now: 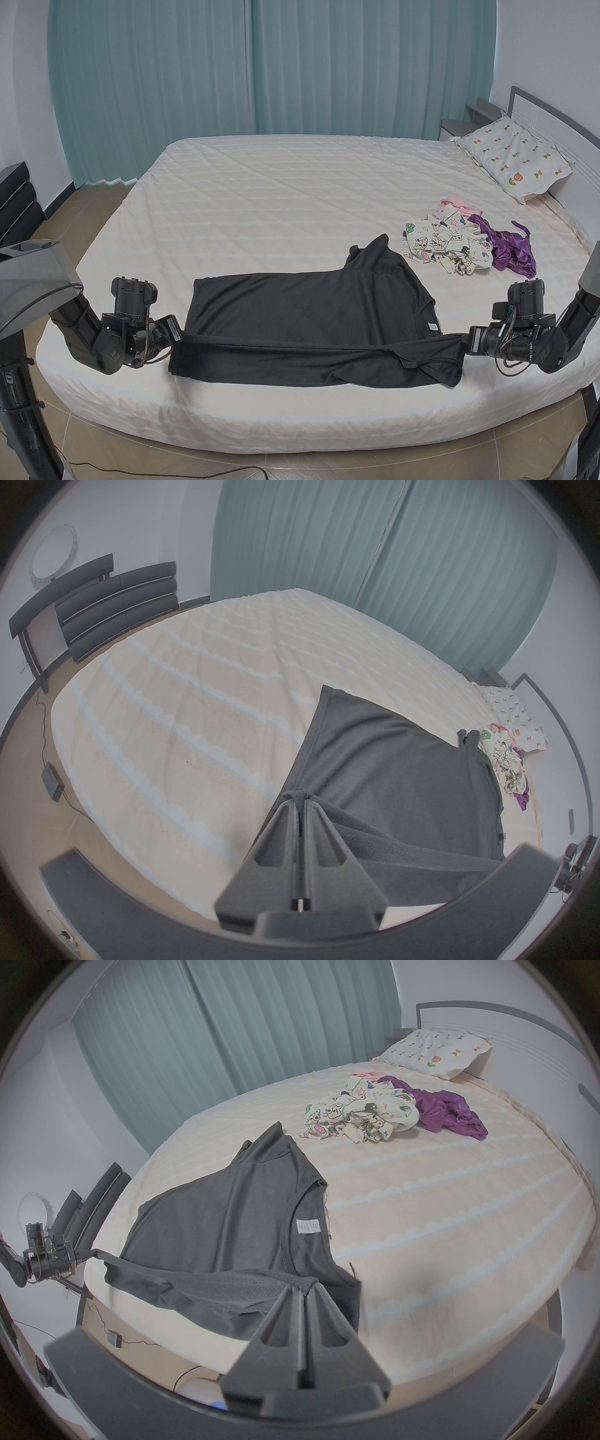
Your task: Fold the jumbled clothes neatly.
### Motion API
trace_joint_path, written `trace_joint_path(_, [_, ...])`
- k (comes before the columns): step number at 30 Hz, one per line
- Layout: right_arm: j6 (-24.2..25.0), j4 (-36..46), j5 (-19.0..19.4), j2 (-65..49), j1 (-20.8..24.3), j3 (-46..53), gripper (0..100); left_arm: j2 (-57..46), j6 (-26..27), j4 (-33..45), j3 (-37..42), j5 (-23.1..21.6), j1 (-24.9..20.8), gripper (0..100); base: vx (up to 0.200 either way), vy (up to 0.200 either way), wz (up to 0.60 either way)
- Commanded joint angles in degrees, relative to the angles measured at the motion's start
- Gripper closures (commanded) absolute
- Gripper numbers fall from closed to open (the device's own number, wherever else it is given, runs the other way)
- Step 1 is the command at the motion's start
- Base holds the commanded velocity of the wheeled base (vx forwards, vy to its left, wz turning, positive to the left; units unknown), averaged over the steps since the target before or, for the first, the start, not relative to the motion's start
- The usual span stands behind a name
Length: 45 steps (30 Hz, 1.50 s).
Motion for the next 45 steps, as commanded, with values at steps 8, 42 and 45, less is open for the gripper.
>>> trace_joint_path(8, [-0.8,-0.3,1.0,-6.7,-0.8,7.3,100,-7.0,0.6,2.3,4.5,-0.2,-0.7,100,0.000,0.000,0.00])
trace_joint_path(42, [-1.4,-0.1,2.5,-10.3,-0.7,9.2,100,-7.1,3.9,3.1,6.5,-0.3,-0.5,100,0.000,0.000,0.00])
trace_joint_path(45, [-1.4,-0.1,2.5,-8.3,-0.8,7.3,100,-4.8,3.8,3.1,4.2,-0.2,0.0,100,0.000,0.000,0.00])
